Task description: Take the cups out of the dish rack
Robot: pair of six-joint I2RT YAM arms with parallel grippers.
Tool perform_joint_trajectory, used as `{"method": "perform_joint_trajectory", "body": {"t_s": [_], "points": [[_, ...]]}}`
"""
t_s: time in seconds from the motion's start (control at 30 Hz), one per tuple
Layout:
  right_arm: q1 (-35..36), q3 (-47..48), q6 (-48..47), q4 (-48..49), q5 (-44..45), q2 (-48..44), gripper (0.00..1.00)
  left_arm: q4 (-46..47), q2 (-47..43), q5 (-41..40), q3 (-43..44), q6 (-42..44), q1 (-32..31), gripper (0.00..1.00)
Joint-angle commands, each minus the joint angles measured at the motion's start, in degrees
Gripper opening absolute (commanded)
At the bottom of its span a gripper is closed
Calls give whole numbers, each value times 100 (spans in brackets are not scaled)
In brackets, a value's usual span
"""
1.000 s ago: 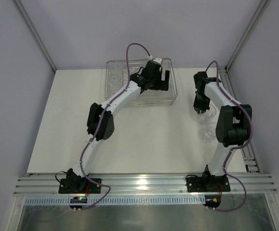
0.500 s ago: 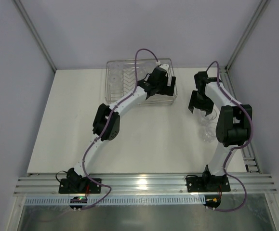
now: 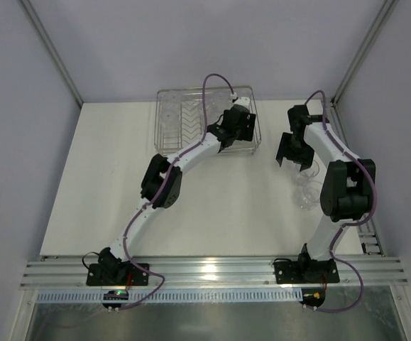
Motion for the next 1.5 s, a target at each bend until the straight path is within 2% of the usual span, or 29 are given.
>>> {"method": "perform_joint_trajectory", "body": {"t_s": [0.0, 0.03, 0.1, 0.13, 0.2, 0.37, 0.53, 0.57, 0.63, 0.67, 0.73, 0.77, 0.83, 0.87, 0.9, 0.97, 1.0, 1.17, 1.3, 1.47], "points": [[-19, -51, 23, 101, -141, -510, 74, 63, -315, -361, -233, 102, -10, 50], [-28, -104, 6, 119, -150, -554, 74, 98, -404, -449, -338, 119, -10, 36], [-28, -157, -21, 163, -228, -712, 74, 204, -605, -546, -655, 190, -10, 21], [-19, -200, -29, 180, -255, -765, 74, 230, -824, -599, -760, 199, -19, 8], [-28, -236, -73, 250, -308, -888, 74, 335, -1097, -801, -1136, 233, -10, 0], [-1, -412, -205, 488, -861, -1459, 74, 643, -2275, -1214, -2078, 260, -1, 0], [7, -710, -337, 909, -1792, -2021, 74, 1056, -3558, -1478, -3376, -186, 60, 0], [7, -772, -346, 1101, -2324, -2214, 74, 1057, -4030, -1426, -3598, -362, 86, 0], [7, -1086, -311, 1392, -3116, -2443, 74, 1031, -4471, -839, -4185, -975, 226, 0], [7, -1228, -215, 1785, -3938, -2688, 74, 935, -4656, -523, -4363, -1197, 288, 0], [51, -1744, -57, 2252, -4796, -2935, 74, 864, -5184, 336, -4767, -1636, 428, 0], [86, -1922, 188, 2698, -5530, -3180, 74, 1037, -5342, 637, -5282, -2108, 481, 0], [174, -2432, 487, 3245, -6141, -3401, 74, 1642, -5913, 1714, -6083, -2734, 665, 0], [209, -2590, 907, 3805, -6405, -3489, 74, 2446, -6107, 2034, -6940, -3442, 736, 0], [279, -2887, 1111, 4089, -6730, -3647, 74, 2985, -6387, 2273, -7349, -3788, 780, 0], [394, -3144, 1437, 4747, -6899, -3779, 74, 3821, -6600, 2721, -8105, -4447, 877, 0], [507, -3319, 1612, 4890, -6935, -3884, 74, 4547, -6723, 2793, -8640, -4929, 877, 0], [1026, -3760, 1965, 5515, -6900, -3921, 74, 6474, -6671, 3118, -9803, -6337, 877, 0], [1413, -3910, 2001, 5823, -6637, -3868, 74, 7679, -6330, 3224, -10174, -7043, 869, 0], [1440, -3884, 1817, 5683, -6487, -3859, 74, 8166, -6153, 3329, -10473, -7351, 869, 0]]}}
